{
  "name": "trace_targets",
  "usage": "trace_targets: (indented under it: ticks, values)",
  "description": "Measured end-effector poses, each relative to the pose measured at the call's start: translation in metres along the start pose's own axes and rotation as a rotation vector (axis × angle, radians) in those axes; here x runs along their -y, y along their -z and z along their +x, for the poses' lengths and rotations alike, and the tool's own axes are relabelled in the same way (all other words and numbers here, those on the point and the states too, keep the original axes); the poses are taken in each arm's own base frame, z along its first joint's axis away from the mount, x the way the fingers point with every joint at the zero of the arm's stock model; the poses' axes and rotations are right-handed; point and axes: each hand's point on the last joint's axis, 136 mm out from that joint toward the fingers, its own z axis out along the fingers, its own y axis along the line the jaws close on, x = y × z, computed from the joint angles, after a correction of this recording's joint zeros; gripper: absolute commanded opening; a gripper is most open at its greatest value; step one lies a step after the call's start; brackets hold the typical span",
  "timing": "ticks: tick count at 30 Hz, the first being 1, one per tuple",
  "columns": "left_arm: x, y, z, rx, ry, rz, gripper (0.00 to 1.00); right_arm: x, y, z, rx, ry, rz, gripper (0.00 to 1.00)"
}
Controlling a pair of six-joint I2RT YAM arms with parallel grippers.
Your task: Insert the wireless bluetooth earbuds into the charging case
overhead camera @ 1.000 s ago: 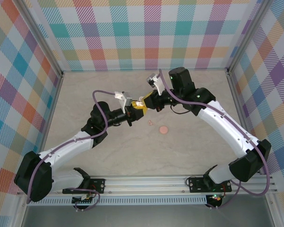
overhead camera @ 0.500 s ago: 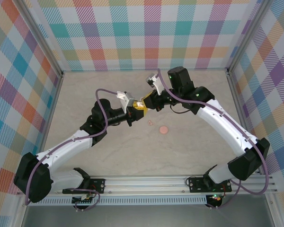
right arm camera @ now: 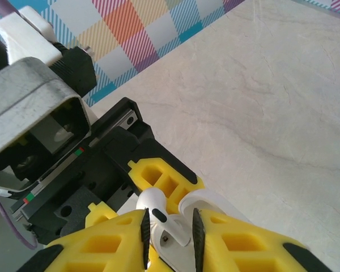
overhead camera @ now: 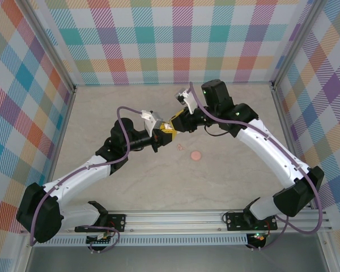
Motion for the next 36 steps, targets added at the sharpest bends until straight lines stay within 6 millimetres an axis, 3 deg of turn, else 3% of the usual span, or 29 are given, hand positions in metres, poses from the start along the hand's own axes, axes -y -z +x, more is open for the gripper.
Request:
trace_targets:
  ticks: [9, 15, 36]
  values:
    - [0.002, 0.000, 0.001, -0.004, -0.005, 0.009, 0.00, 0.000, -0.006, -0.004, -0.018, -0.006, -0.011, 0.40]
    - [0.000, 0.000, 0.009, -0.035, 0.014, 0.002, 0.00, 0.005, -0.016, 0.003, -0.059, -0.029, -0.006, 0.40]
    - [-0.006, 0.000, 0.013, -0.049, 0.015, -0.039, 0.00, 0.017, -0.015, 0.023, -0.141, -0.041, 0.088, 0.36]
